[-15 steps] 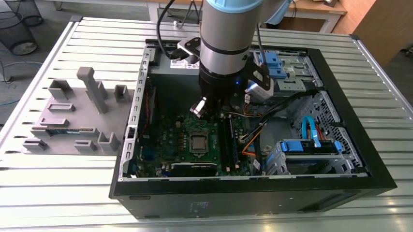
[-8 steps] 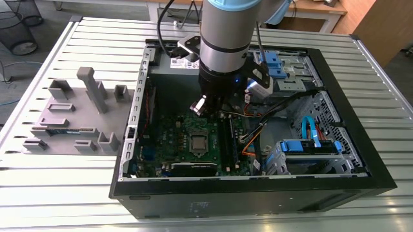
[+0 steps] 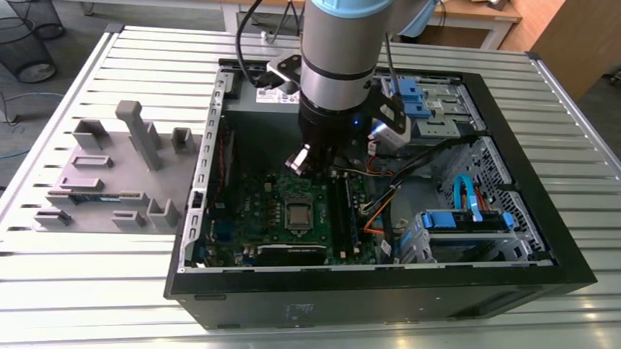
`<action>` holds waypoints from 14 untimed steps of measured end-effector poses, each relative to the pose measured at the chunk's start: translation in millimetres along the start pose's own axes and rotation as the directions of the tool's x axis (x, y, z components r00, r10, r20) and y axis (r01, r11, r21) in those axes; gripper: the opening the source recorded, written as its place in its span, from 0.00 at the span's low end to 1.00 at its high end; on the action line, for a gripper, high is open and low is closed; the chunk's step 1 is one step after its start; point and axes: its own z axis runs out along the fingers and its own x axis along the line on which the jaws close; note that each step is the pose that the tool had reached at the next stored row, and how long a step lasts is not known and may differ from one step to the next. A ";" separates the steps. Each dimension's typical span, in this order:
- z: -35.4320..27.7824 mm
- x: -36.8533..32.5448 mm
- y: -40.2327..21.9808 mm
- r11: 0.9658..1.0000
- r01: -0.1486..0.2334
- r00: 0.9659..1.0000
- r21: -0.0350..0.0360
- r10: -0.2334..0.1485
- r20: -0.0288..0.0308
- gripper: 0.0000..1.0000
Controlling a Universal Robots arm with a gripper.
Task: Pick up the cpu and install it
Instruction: 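Close the cpu cover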
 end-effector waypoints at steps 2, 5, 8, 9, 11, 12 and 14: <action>-0.2 3.1 -2.4 1.000 0.000 1.000 0.000 0.000 0.000 0.11; -0.4 8.8 -6.2 1.000 0.001 1.000 0.001 -0.001 0.001 0.11; -0.7 15.7 -8.4 1.000 0.001 1.000 0.003 -0.001 0.003 0.11; -0.7 18.1 -8.3 1.000 0.001 1.000 0.004 -0.001 0.003 0.11; -0.6 23.3 -7.4 1.000 0.001 1.000 0.006 -0.001 0.006 0.11; -0.5 26.0 -6.8 1.000 0.001 1.000 0.007 -0.001 0.007 0.11; -0.3 31.7 -4.9 1.000 0.001 1.000 0.009 -0.001 0.009 0.11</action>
